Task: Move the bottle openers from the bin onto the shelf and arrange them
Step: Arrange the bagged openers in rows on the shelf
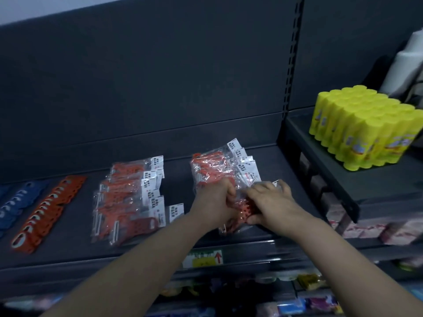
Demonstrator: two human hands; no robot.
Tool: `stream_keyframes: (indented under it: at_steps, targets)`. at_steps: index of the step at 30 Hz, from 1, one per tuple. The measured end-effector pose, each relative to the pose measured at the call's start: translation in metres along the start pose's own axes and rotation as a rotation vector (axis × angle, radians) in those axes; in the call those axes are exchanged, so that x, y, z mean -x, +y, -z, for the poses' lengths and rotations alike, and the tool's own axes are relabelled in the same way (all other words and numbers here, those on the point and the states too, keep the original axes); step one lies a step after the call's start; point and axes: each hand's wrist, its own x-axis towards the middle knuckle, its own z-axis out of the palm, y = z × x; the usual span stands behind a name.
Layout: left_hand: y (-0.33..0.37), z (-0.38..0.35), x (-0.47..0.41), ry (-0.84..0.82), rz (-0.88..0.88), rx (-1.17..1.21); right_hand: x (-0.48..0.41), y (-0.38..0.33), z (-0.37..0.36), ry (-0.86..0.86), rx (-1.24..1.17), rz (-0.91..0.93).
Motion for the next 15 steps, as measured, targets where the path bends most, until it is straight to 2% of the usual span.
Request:
stream_keyframes:
  at_steps: [2,4,7,9,11,15]
  targets:
    - [-0.006,0.007,0.001,-0.027,0.014,-0.029,-0.004,-0.009,0.000,0.049,0.010,0.025]
    - [-0.014,0.017,0.002,-0.010,0.022,-0.083,-0.009,-0.021,-0.003,0.170,0.019,0.040]
    - [-0.027,0.027,0.000,0.008,0.037,-0.200,-0.016,-0.034,-0.010,0.285,0.024,0.005]
    - [-0.036,0.030,-0.004,0.005,0.104,-0.071,-0.017,-0.037,-0.013,0.319,0.024,-0.040]
    - [-0.043,0.030,-0.010,0.012,0.098,0.008,-0.016,-0.036,-0.017,0.320,0.014,-0.048]
    - [-0.049,0.020,-0.021,-0.129,-0.022,-0.072,-0.011,-0.034,-0.027,0.276,0.005,-0.037]
